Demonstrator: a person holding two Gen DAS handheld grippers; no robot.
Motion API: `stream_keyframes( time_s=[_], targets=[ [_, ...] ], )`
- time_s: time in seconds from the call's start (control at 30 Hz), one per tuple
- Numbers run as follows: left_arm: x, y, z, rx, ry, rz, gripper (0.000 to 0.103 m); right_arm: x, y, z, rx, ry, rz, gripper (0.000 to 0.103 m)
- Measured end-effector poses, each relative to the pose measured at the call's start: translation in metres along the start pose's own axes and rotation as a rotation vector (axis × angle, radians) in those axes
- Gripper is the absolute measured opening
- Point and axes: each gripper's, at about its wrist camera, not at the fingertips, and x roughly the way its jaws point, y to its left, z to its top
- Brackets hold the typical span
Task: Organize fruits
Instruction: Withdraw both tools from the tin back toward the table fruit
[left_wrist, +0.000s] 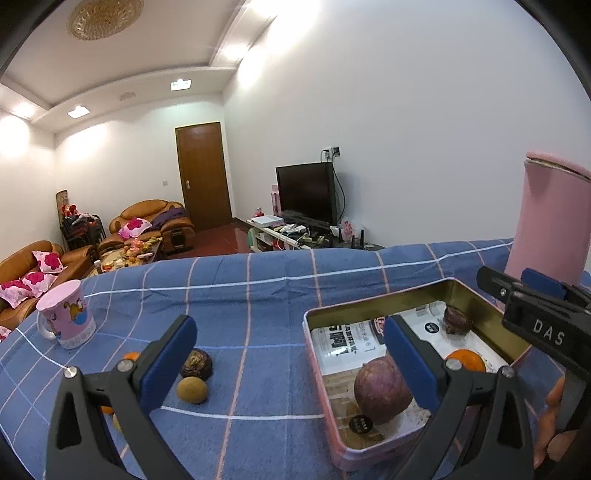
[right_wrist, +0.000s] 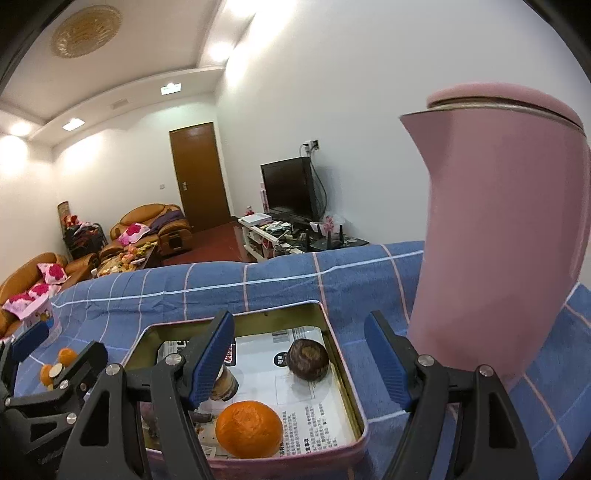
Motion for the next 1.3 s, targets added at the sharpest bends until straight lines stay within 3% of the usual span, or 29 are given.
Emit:
stream_keyframes(
  time_s=[0.5,0.93,1.3],
  targets=[
    [-0.006,0.012,-0.007,0.001,0.035,-0.020,0.103,-0.020,0.023,-0.013,0.021,0.006,-0.004,0.074],
    [-0.011,0.054,-0.013,-0.023,0.053,0.006,0.103,-0.019,0.056,-0.027,0.070,0.075,0.045,0.074],
    [-0.012,0.095,-0.018,-0.032,0.058,0.045,0.103,-0.023,0.100,-0.035,0.018,0.077,0.075,0.074]
  ],
)
